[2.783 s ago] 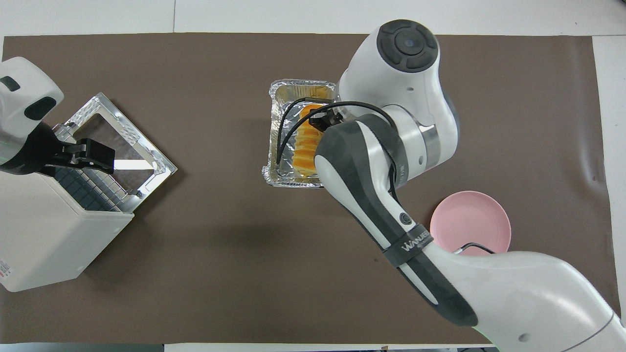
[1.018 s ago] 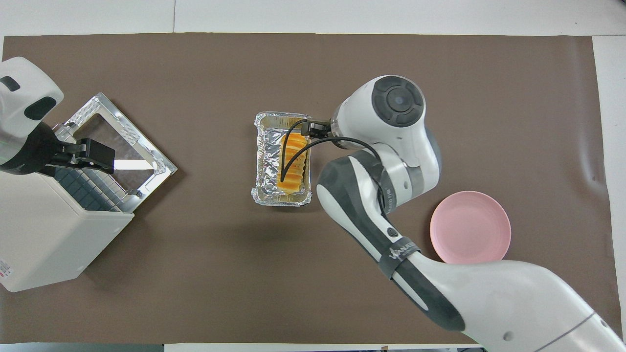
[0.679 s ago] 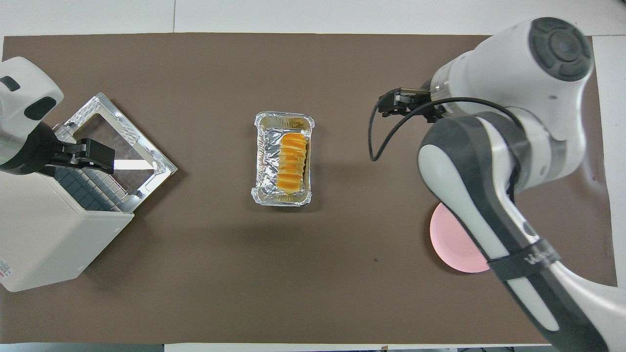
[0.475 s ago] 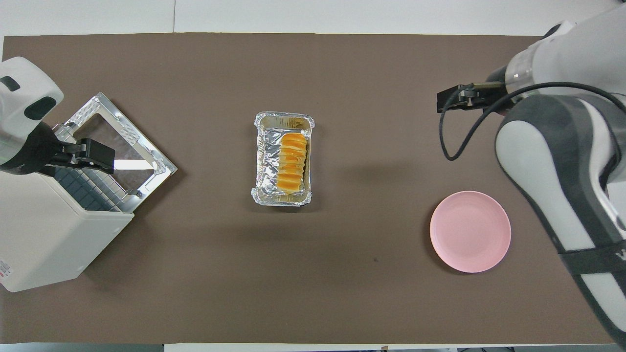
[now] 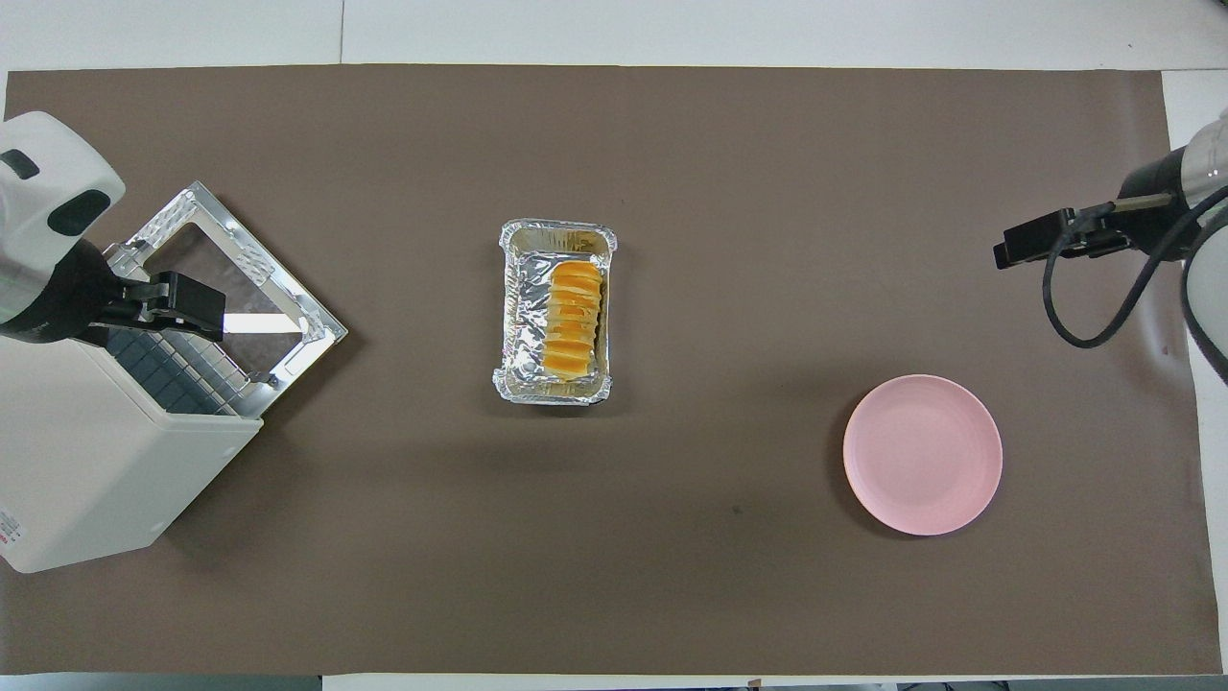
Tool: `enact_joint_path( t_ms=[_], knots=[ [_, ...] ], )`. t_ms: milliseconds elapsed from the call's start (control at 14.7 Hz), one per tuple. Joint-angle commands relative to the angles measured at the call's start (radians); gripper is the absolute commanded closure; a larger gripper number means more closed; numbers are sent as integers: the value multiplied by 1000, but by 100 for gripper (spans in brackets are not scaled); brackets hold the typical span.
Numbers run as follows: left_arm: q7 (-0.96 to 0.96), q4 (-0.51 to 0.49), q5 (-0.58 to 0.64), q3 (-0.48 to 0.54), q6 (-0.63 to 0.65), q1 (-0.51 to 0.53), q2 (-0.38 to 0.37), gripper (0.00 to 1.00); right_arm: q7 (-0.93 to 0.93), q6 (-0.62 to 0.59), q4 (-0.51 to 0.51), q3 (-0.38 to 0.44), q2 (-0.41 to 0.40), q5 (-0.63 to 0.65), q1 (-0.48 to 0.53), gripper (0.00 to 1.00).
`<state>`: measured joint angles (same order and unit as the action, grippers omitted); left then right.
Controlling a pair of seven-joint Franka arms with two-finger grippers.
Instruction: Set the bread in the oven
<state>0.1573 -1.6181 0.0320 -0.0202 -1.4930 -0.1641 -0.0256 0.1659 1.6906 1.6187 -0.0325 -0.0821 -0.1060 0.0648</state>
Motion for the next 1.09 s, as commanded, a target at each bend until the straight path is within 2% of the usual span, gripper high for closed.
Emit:
enact_joint_path(
  t_ms=[0, 272, 611, 1018],
  knots=[
    [-10, -17, -18, -1, -9, 8, -20, 0, 20, -77, 21, -10, 56, 51, 7, 0],
    [-10, -17, -18, -1, -9, 8, -20, 0, 21, -154, 39, -10, 102, 92, 7, 0],
    [-9, -17, -18, 0, -9, 8, -20, 0, 47, -143, 35, 35, 110, 121, 1, 0],
    [-9, -17, -18, -1, -9, 8, -20, 0, 41, -144, 49, 40, 131, 154, 6, 0]
  ],
)
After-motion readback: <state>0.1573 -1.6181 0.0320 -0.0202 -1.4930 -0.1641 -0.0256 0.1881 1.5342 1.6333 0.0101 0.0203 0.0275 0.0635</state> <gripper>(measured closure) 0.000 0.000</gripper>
